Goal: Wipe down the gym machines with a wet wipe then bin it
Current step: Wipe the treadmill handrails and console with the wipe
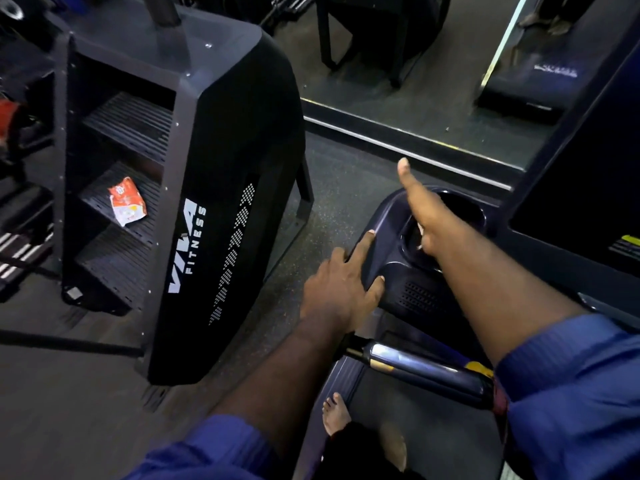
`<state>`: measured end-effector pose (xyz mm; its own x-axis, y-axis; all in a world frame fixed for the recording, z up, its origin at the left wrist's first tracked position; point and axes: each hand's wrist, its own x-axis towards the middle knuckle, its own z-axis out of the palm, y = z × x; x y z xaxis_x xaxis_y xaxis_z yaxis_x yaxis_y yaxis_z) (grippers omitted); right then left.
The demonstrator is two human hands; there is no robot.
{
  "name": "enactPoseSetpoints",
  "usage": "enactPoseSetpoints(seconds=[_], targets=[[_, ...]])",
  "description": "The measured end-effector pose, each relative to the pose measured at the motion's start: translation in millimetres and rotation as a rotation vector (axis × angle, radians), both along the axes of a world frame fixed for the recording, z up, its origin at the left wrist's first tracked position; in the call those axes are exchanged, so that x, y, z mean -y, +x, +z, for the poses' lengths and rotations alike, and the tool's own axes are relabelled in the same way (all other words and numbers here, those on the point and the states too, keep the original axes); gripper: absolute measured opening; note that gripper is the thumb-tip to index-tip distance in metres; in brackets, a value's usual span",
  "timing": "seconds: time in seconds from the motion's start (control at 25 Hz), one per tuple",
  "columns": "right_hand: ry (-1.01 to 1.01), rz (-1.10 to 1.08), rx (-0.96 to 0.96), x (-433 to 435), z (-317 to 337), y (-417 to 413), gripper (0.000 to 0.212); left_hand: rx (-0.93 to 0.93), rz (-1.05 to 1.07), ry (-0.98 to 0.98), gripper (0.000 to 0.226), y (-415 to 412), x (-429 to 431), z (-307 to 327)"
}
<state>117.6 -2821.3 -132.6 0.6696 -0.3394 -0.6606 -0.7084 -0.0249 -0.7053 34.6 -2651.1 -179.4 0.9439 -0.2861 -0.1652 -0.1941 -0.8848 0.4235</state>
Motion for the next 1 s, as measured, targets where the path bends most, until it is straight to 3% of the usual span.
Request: enactPoseSetpoints(seconds=[0.04,0.12,0.2,0.4,0.52,0.64,0.72,0.84,0.92,1.0], targets=[[-0.013,-0.043,0.022,-4,-1,1,0.135,-0.001,0.004,0.001,0.082,0,0,1],[-0.231,0.014,-0.009,-18,-4,-5,0.148,-0.01,0.006,0.005,0.081,0,2,2],[-0.481,0.15,-0.083,-18,-10,-14,0.141,-0.011,-0.001,0.005,0.081,-2,1,2],[-1.163,0.867,-0.042,24,-12,-63,0.11,-0.029,-0.013,-0.021,0.082,-1,1,6],[-1.127,0.933,-0.238,27,-6,-54,0.121,-0.03,-0.009,-0.02,0.083,1,0,6],[-1.258,0.86,-0.019,25,-10,-64,0.112,-0.034,-0.029,-0.023,0.084,2,-2,3],[-1.19,0.893,-0.02,24,-10,-75,0.111,-0.031,-0.026,-0.021,0.083,2,0,2],[-0.948,0.826,-0.185,14,6,-59,0.136,-0.013,-0.027,-0.016,0.083,3,-1,-1],[-0.693,0.638,-0.182,6,21,-39,0.13,-0.008,-0.041,-0.002,0.084,3,0,-2],[-0.285,0.312,-0.067,2,26,-23,0.114,-0.006,-0.041,-0.005,0.084,5,0,-4]])
